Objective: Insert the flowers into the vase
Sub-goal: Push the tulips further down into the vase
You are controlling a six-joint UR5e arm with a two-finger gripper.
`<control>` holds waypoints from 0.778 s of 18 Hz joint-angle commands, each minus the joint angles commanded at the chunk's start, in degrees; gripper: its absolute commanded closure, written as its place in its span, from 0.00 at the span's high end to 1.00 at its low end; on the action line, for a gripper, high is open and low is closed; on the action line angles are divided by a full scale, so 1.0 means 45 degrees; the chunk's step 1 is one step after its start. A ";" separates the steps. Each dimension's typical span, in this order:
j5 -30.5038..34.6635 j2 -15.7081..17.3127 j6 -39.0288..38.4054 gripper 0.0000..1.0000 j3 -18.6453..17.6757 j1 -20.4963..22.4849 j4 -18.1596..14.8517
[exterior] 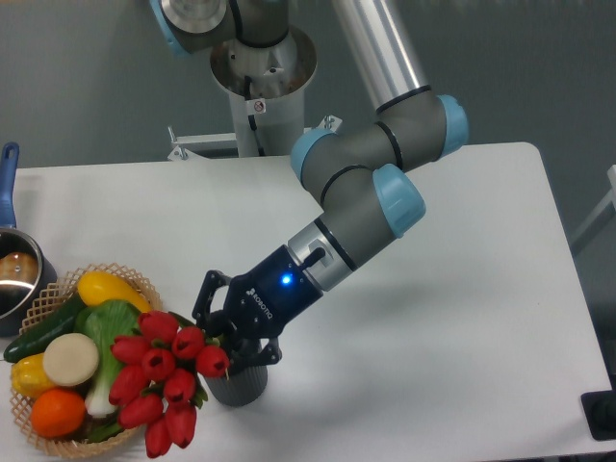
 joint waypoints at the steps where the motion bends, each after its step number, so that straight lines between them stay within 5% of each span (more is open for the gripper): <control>1: 0.0059 0.0136 0.0137 0.24 -0.0196 0.0039 0.0000; 6: 0.0059 0.0313 0.0139 0.47 -0.0608 0.0331 -0.0019; 11: 0.0079 0.0684 0.0100 0.99 -0.1155 0.0722 -0.0020; 14: 0.0293 0.0860 0.0119 1.00 -0.1428 0.0976 0.0000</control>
